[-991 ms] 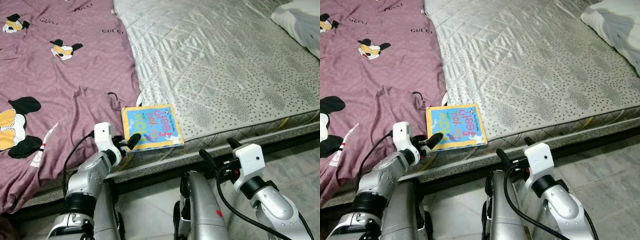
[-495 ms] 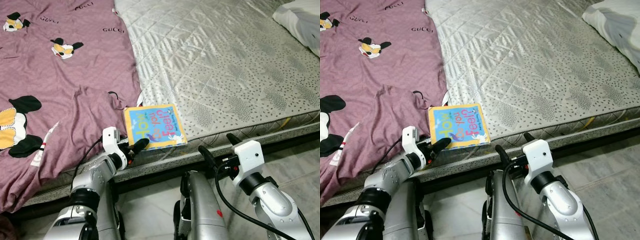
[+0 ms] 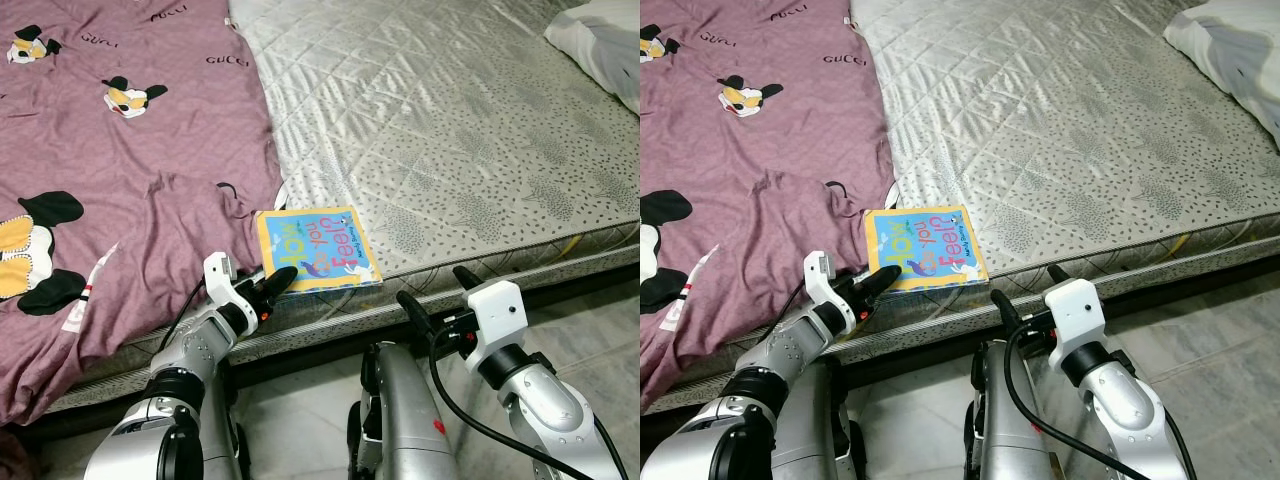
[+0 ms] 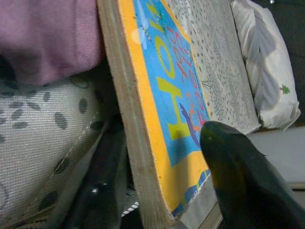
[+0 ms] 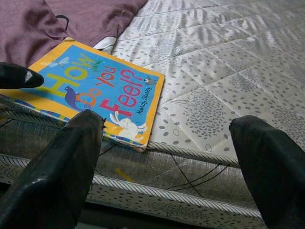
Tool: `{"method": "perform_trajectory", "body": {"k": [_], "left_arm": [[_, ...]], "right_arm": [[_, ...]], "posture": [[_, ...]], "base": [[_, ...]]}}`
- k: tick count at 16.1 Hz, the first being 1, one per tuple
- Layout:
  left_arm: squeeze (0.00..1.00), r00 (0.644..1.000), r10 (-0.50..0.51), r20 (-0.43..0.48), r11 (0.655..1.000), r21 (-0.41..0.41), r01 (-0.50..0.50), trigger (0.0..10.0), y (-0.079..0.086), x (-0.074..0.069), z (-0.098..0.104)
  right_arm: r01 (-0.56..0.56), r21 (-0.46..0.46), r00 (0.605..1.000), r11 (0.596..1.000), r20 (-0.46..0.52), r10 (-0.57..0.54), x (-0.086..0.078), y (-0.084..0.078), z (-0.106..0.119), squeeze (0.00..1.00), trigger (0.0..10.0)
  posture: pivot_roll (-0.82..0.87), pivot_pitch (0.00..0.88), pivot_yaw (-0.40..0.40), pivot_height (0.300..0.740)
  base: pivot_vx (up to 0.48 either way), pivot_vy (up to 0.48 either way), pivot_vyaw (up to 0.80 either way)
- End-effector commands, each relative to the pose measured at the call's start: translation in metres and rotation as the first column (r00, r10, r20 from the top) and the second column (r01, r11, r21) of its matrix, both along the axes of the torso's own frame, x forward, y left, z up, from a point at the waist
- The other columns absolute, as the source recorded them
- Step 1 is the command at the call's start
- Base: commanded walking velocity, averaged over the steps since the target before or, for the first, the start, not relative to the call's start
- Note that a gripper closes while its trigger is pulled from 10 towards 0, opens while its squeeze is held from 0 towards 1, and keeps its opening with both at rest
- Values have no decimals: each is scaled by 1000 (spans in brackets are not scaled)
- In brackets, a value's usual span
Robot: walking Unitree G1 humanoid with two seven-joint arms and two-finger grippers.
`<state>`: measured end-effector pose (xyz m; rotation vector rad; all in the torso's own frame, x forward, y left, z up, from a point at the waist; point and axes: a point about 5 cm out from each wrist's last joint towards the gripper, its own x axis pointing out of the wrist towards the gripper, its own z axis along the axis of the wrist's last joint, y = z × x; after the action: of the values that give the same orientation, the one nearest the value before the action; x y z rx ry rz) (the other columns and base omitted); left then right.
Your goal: Clean up the room
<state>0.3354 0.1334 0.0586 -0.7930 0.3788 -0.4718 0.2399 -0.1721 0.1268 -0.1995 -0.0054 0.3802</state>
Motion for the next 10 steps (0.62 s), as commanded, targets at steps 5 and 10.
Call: {"method": "perform_trajectory", "body": {"k": [5,10], "left_arm": [[0,1000,7,-3,1000,-29,-7,0,1,0,-2],[0,1000,22,10,999,-34,-21,0,2,1,-2]], "right_arm": [[6,-8,1000,1000,-3,-6,-1,0,-4,0,10000],[5,-13,1000,1000,3,-5,1,0,-5,0,10000]], "posture": [[-149,205,-18,546],[-147,198,-19,546]], "base": [[0,0,0],[0,0,0]]}}
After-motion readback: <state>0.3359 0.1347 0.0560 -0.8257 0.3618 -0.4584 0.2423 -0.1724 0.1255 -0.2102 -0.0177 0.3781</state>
